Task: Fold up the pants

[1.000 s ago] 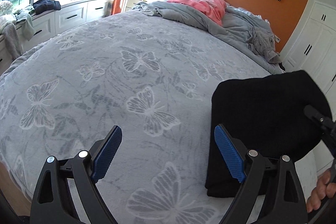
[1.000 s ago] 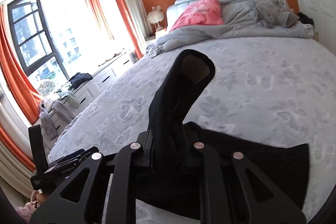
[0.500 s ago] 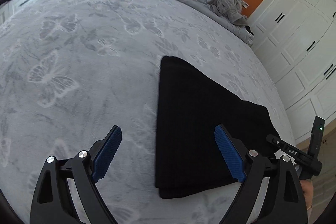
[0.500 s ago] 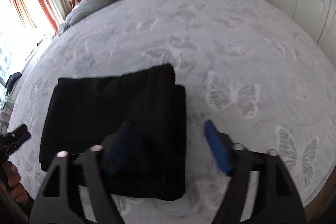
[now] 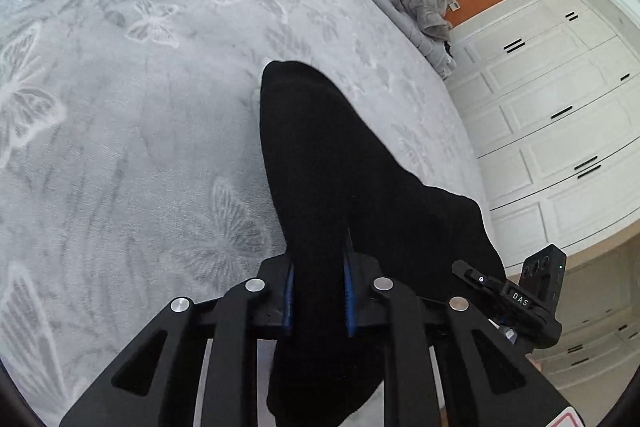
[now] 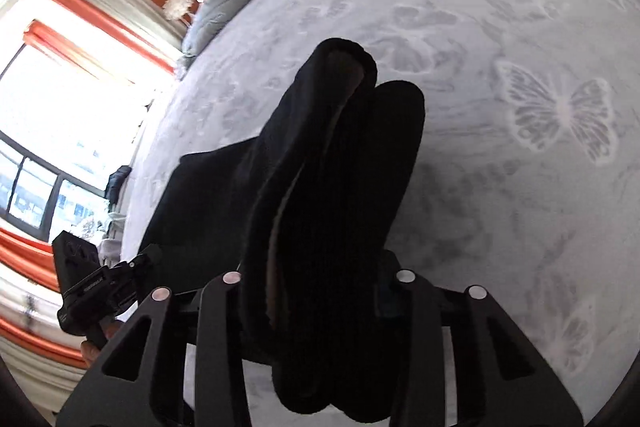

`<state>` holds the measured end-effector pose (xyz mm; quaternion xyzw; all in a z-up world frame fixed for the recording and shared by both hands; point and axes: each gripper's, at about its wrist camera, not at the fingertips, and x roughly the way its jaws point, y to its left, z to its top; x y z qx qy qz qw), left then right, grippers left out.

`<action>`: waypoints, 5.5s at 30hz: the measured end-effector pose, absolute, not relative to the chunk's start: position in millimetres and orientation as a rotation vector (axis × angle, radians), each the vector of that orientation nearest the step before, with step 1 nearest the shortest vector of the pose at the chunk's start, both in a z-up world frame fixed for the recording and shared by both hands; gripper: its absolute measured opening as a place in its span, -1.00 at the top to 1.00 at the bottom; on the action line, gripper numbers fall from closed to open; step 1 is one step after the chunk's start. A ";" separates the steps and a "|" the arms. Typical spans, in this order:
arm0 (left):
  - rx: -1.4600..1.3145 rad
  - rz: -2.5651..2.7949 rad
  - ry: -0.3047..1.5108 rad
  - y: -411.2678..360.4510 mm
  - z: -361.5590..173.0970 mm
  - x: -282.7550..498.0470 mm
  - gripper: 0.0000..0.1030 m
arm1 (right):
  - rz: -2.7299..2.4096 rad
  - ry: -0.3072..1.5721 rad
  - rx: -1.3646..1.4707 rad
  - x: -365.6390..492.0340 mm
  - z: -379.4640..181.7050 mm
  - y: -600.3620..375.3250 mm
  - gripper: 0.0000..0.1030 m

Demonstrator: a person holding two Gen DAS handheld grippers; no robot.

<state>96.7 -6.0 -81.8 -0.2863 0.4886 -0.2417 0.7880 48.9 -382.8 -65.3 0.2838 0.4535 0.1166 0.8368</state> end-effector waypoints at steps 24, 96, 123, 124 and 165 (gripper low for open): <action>-0.038 -0.192 0.823 55.9 -28.1 -5.5 -0.46 | 0.116 1.000 0.283 43.9 -70.8 -275.7 0.15; -0.331 0.343 0.825 249.1 -3.3 -0.2 -0.56 | 0.779 0.993 0.321 99.2 17.2 76.6 0.70; -0.469 -0.186 0.992 128.0 -31.0 14.4 -0.57 | 0.141 0.890 0.731 -62.9 -94.1 -289.4 0.25; -0.444 -0.202 1.005 110.1 -34.6 15.1 -0.57 | 0.142 0.884 0.714 -59.5 -86.6 -289.9 0.10; -0.019 -0.166 1.011 11.7 -68.7 7.8 -0.64 | 0.084 0.983 0.358 73.4 -88.5 -284.9 0.69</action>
